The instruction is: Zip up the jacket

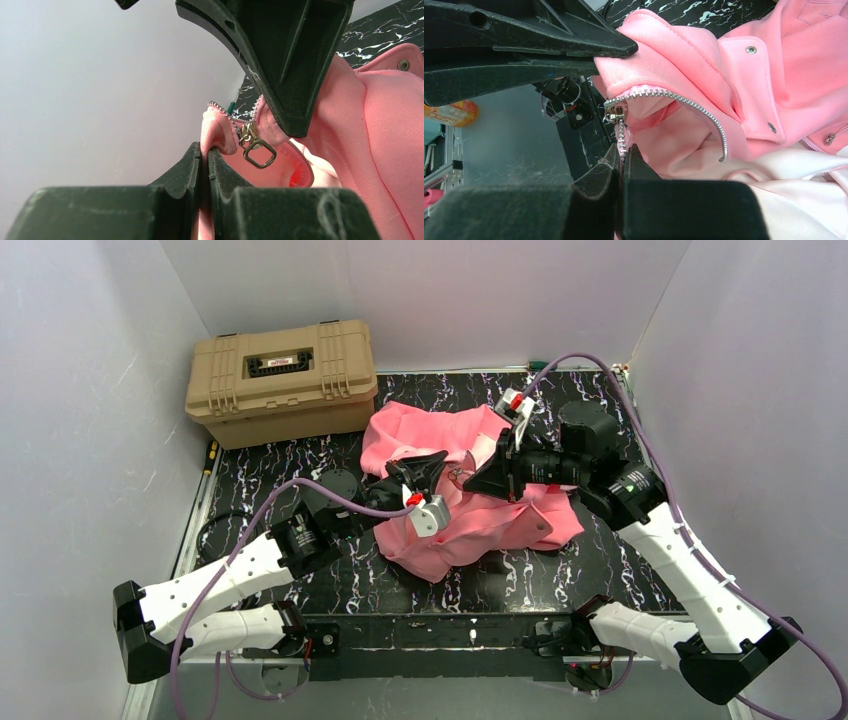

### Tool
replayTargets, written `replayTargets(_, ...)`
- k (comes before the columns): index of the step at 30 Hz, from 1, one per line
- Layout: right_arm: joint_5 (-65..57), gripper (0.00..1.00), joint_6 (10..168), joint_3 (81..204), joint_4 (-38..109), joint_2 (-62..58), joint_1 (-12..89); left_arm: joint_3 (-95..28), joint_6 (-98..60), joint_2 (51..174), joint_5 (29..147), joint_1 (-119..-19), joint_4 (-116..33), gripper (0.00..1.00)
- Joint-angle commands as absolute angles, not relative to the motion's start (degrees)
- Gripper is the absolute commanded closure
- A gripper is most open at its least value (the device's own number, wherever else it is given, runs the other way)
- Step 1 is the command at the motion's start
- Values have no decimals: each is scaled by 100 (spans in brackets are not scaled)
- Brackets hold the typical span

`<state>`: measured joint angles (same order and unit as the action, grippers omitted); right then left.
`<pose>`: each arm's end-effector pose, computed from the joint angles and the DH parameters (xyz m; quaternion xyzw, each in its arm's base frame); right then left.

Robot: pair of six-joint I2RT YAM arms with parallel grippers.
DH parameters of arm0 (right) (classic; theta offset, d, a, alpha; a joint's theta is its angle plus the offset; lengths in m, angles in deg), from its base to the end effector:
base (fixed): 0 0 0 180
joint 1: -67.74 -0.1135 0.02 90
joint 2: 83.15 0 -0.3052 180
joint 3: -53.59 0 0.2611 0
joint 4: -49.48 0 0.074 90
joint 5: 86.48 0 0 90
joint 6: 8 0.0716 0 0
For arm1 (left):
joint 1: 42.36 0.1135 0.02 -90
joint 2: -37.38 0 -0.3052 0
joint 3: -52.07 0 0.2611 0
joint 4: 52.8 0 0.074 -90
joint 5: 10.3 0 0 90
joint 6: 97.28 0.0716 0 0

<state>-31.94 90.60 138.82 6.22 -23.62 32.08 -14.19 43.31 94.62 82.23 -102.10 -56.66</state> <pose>0.1599 0.1659 0.4499 -0.3547 0.7050 0.4396 0.4288 0.1256 -0.2215 0.4435 0.5214 0.3418 -0.0761 0.7782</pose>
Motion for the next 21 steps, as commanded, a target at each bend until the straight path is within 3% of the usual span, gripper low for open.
replayTargets(1, -3174, 99, 9025, 13962, 884, -2519, 3224, -1404, 4394, 9354, 8391, -10239, -5960, 100)
replayTargets(12, -3247, 99, 9032, 13892, 864, -2559, 3232, -1444, 4354, 9386, 8351, -10239, -5956, 100)
replayTargets(17, -1222, 99, 8725, 13901, 585, -2709, 3232, -1672, 4014, 9454, 8300, -10241, -5918, 100)
replayTargets(21, -1340, 99, 8741, 13580, 1038, -2948, 3228, -1893, 3736, 9484, 8309, -10239, -5705, 100)
